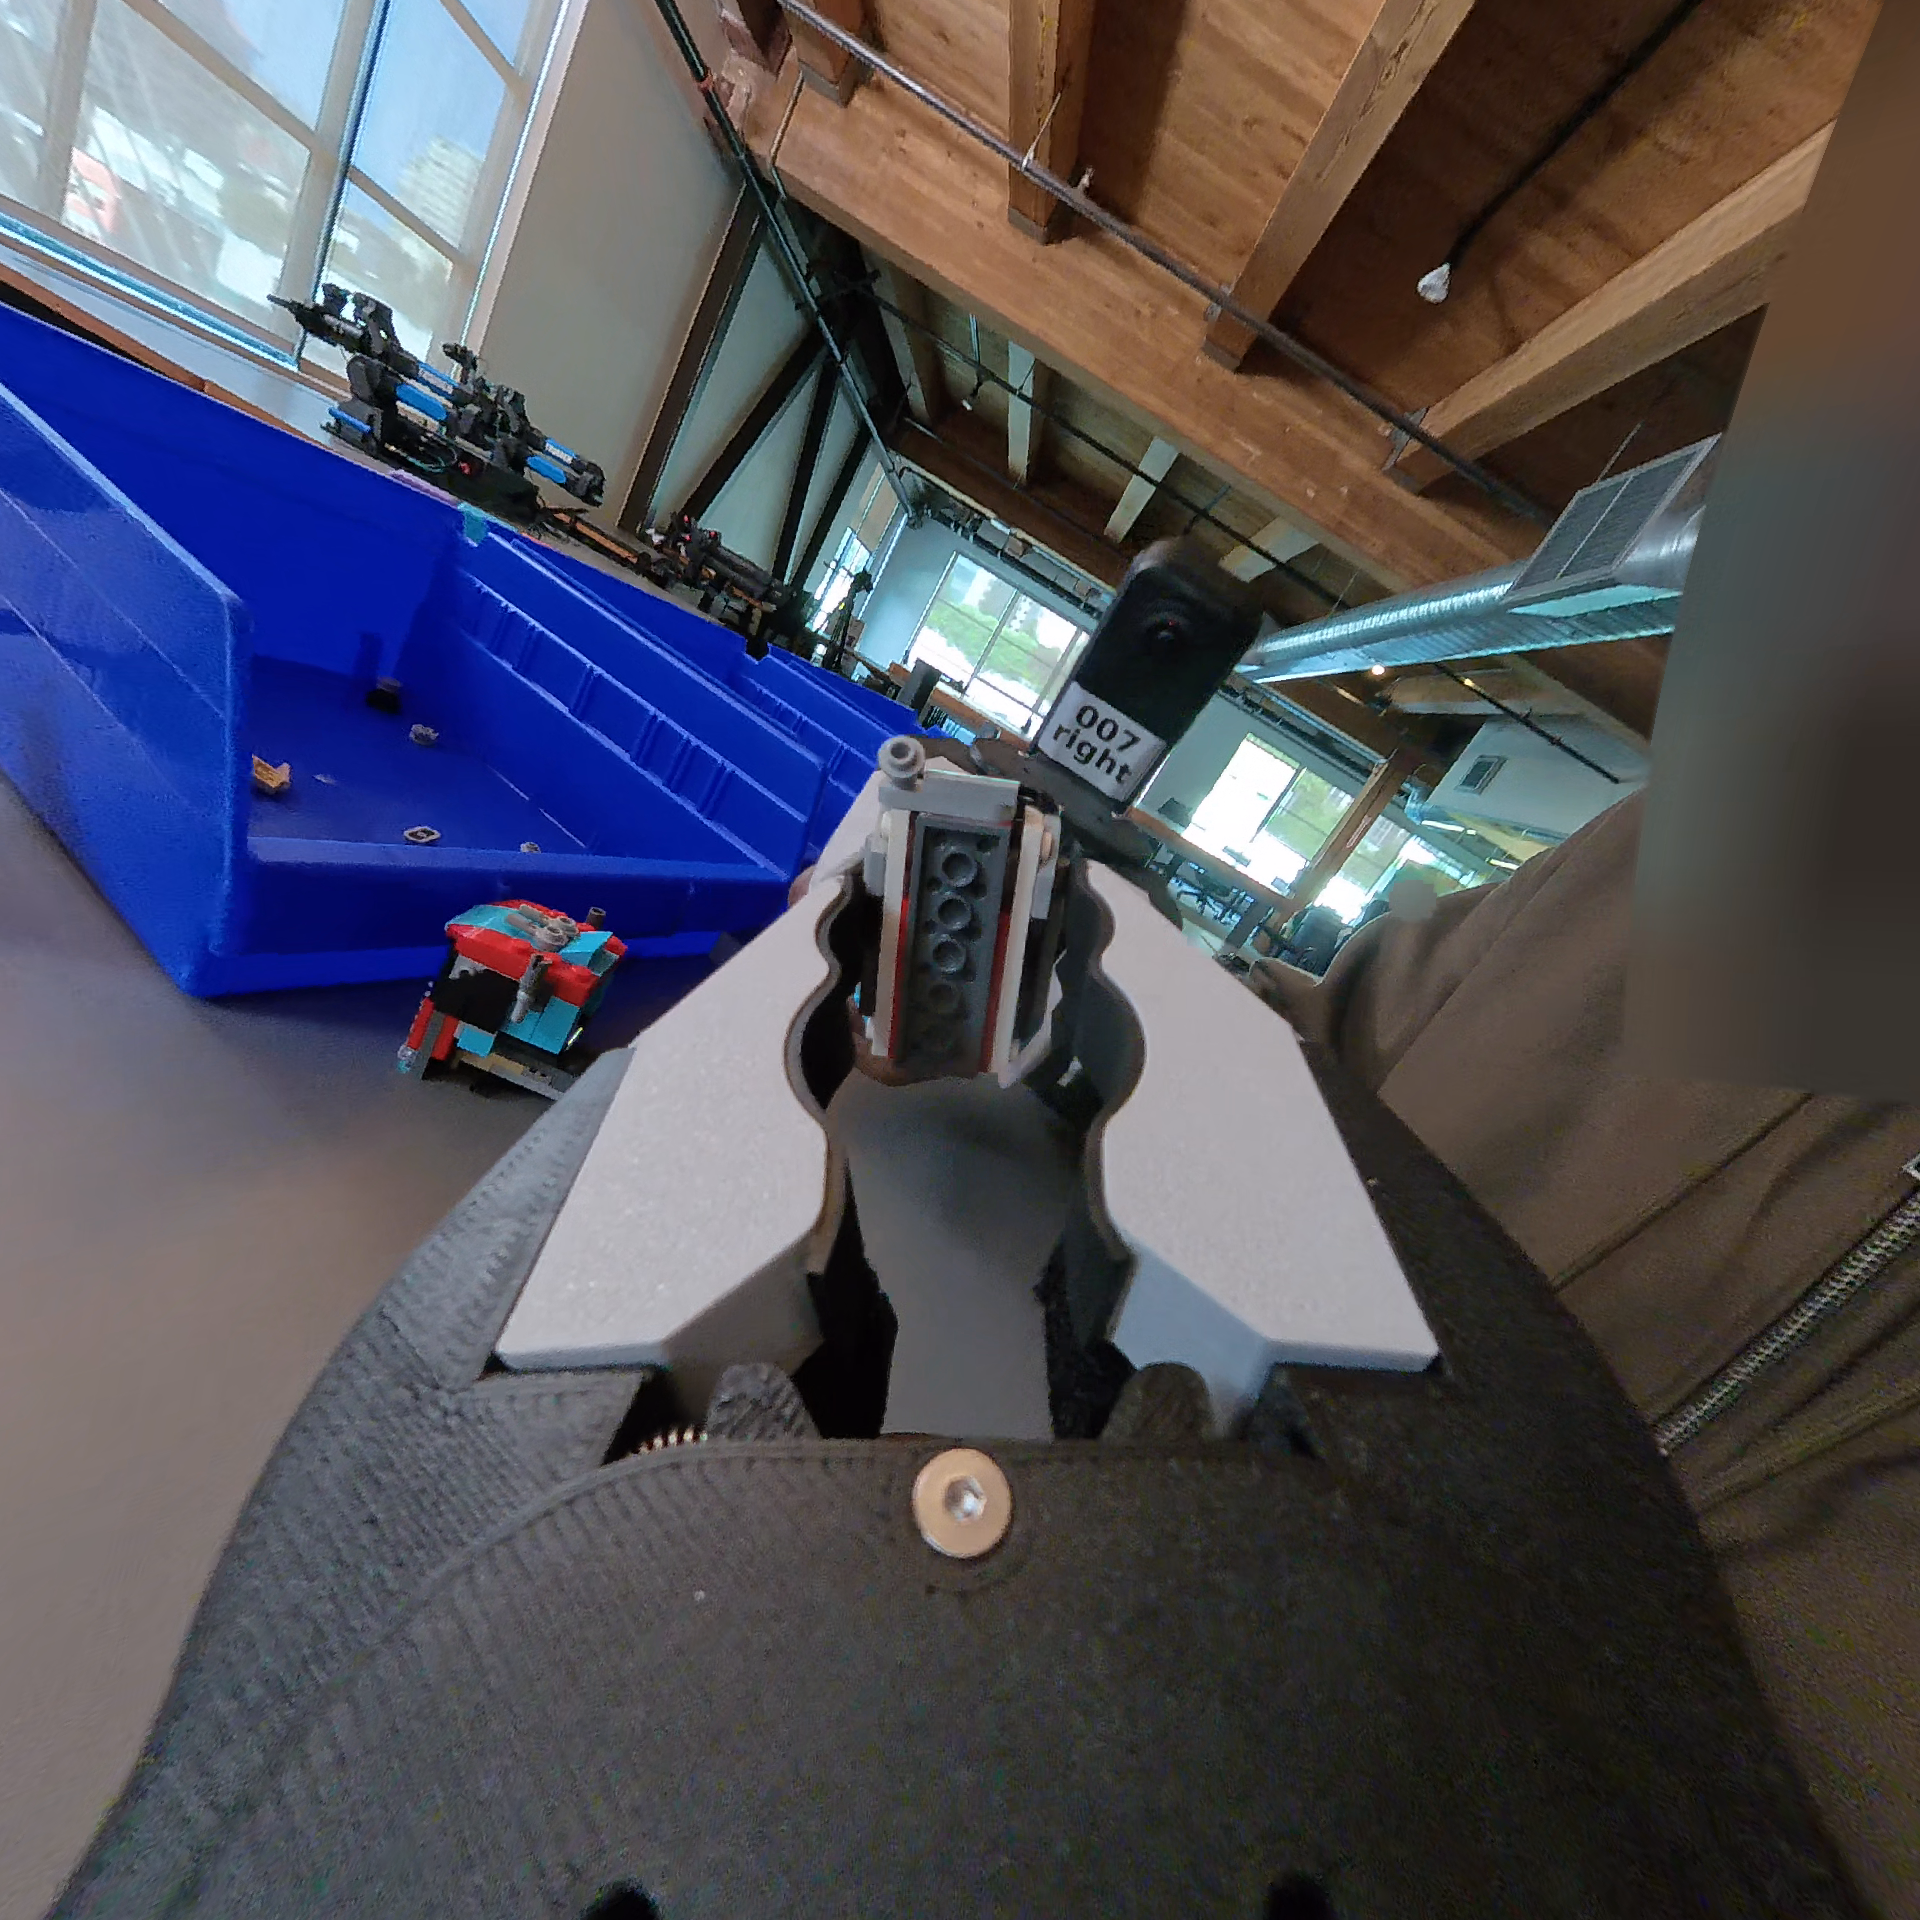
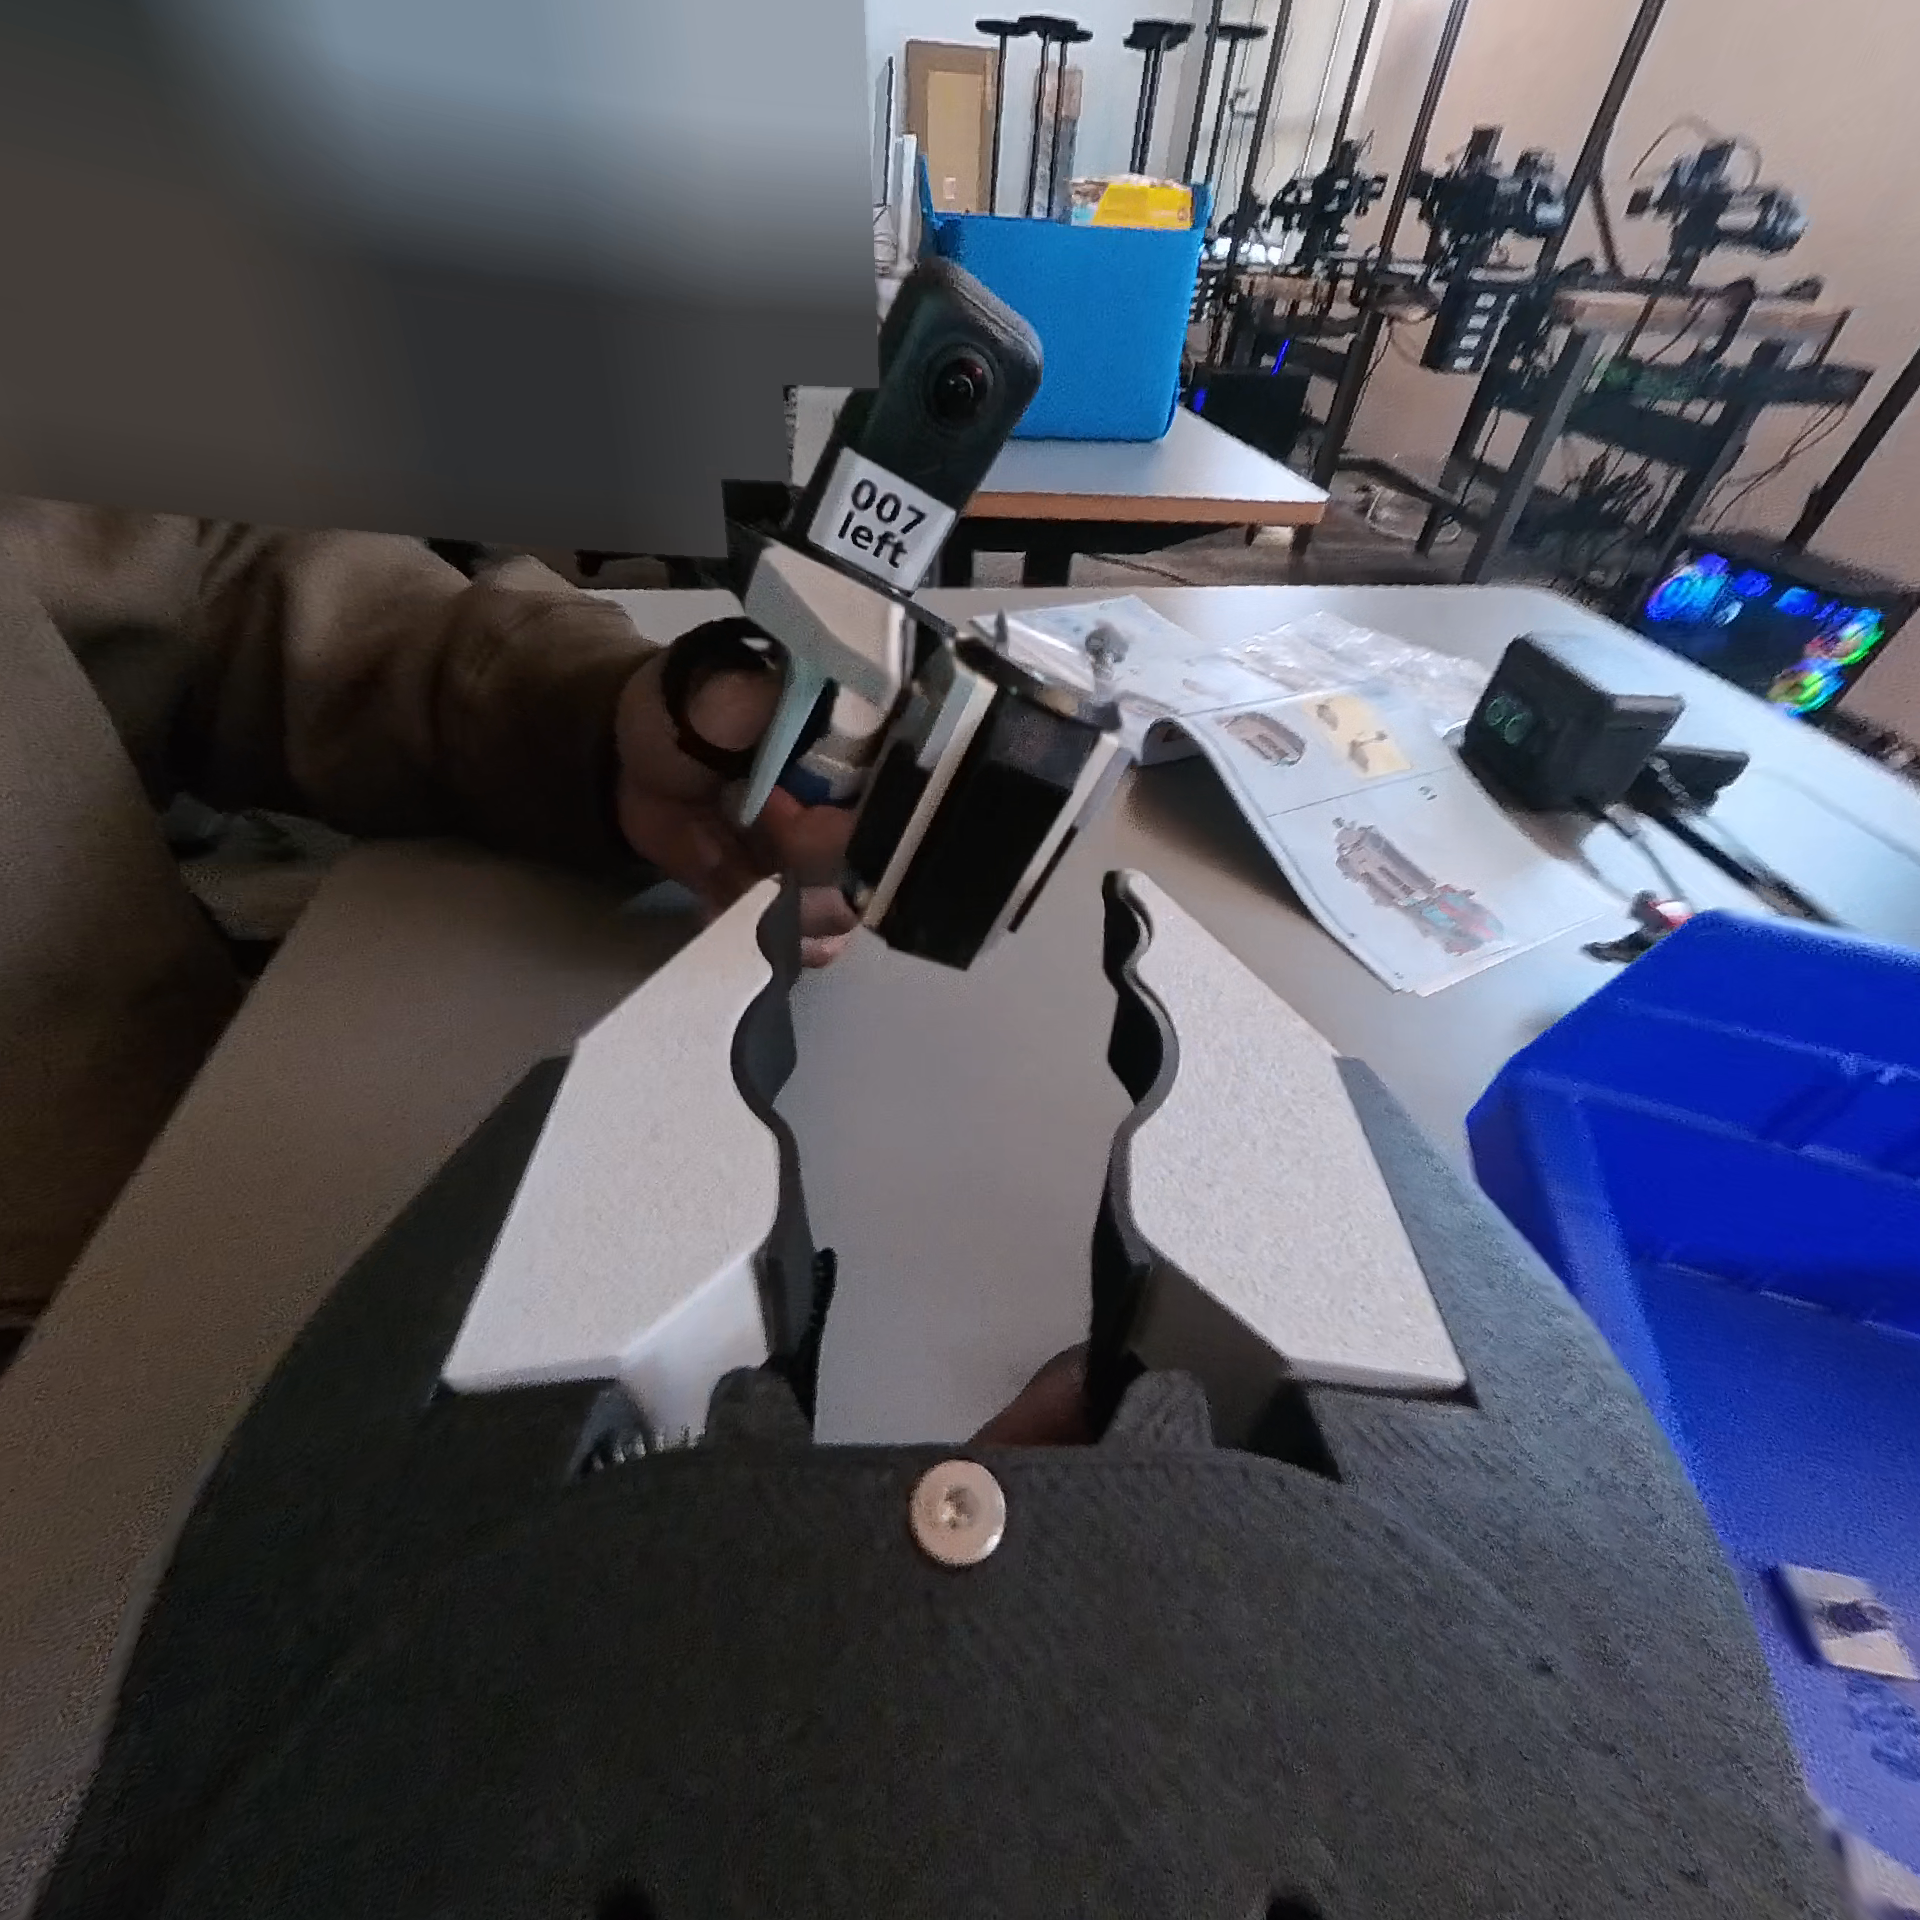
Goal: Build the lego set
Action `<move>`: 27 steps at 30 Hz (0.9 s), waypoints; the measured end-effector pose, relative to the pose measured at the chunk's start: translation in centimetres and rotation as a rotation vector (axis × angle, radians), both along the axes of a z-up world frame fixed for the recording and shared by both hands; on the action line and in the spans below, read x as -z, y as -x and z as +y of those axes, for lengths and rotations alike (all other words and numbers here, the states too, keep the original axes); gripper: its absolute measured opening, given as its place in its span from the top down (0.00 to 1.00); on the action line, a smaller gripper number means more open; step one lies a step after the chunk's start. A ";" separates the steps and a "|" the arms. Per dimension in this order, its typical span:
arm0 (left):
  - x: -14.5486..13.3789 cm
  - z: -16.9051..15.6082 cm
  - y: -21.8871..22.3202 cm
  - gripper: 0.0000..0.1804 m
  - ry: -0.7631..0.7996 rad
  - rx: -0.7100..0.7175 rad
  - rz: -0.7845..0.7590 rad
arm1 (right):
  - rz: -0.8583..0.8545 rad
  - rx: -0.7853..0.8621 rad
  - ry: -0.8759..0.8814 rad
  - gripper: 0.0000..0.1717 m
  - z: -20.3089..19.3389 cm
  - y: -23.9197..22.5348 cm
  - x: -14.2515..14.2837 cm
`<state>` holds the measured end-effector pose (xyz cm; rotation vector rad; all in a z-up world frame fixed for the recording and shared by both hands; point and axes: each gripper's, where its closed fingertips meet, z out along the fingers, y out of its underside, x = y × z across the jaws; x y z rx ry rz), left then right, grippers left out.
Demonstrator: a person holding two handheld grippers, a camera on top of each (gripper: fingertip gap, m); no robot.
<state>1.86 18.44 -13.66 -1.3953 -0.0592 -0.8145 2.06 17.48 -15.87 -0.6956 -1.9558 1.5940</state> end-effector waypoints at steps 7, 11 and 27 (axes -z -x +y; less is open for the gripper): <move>-1.0 -1.0 0.6 0.78 -0.033 0.027 -0.052 | 0.382 0.090 -0.297 0.54 0.8 0.0 -0.9; -0.9 -1.2 0.2 0.78 -0.019 0.062 -0.063 | 0.530 0.131 -0.408 0.48 0.5 -0.1 -1.7; 1.2 -0.5 -1.6 0.78 0.100 0.152 -0.052 | 0.624 0.073 -0.563 0.57 -1.2 -0.8 -0.7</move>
